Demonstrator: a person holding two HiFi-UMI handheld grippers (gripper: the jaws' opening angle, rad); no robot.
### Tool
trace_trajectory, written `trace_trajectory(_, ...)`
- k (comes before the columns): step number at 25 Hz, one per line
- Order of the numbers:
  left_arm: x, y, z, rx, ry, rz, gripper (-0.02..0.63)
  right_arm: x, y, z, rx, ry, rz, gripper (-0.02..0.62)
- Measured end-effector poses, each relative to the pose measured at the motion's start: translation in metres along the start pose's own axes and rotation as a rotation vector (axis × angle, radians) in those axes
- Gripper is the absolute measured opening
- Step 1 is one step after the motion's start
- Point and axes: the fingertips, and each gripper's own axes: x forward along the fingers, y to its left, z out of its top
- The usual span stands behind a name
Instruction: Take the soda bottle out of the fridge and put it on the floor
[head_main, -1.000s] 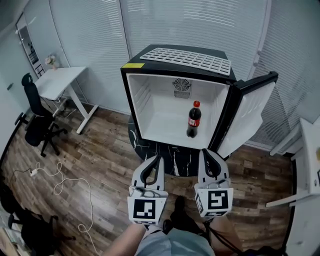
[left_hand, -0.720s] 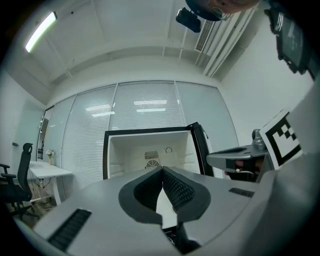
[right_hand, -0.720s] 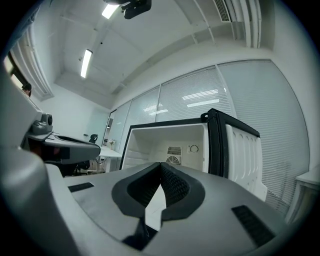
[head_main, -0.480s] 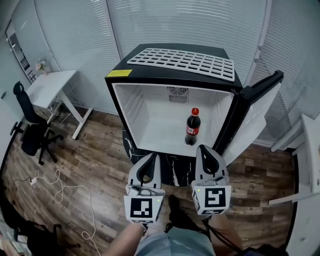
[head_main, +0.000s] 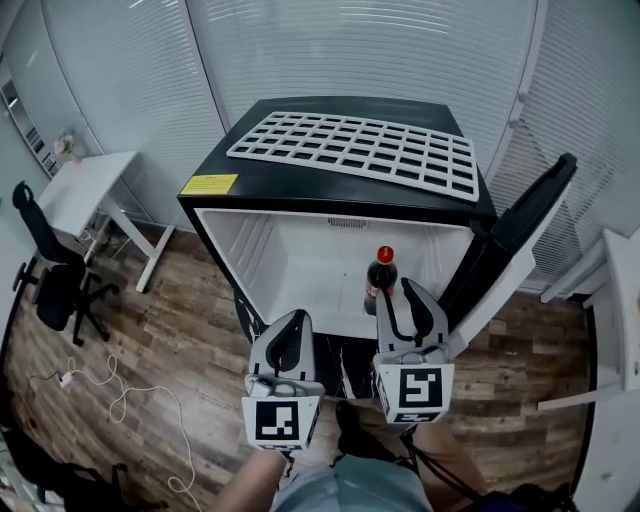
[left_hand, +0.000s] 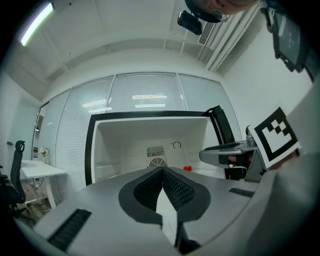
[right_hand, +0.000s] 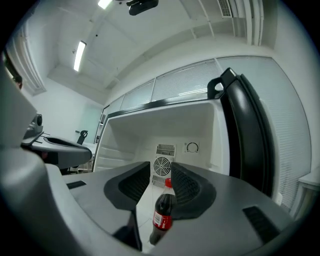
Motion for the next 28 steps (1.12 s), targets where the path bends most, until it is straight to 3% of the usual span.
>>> trace_trajectory(3,0.014,0.006,-0.008,-0.009,0.017,0.004,0.015,0.020,-0.006,-0.004,-0.012,0.001,-0.009,0.199)
trace_trajectory(6,0.015,0.008,-0.012,-0.016,0.032,0.003,0.015,0.026,-0.006,-0.006,-0.016,0.009,-0.012,0.218)
trace_trajectory(10,0.009,0.008,-0.015,-0.022,0.055,-0.004,0.016,0.023,-0.007,-0.005,0.003,0.052,-0.036,0.225)
trace_trajectory(18,0.074,0.023,-0.038,-0.039,0.092,0.019,0.017,0.095,-0.034,-0.033,0.005,0.107,-0.018,0.225)
trace_trajectory(28,0.118,0.040,-0.050,-0.038,0.109,0.039,0.015,0.144,-0.042,-0.055,0.015,0.178,0.012,0.221)
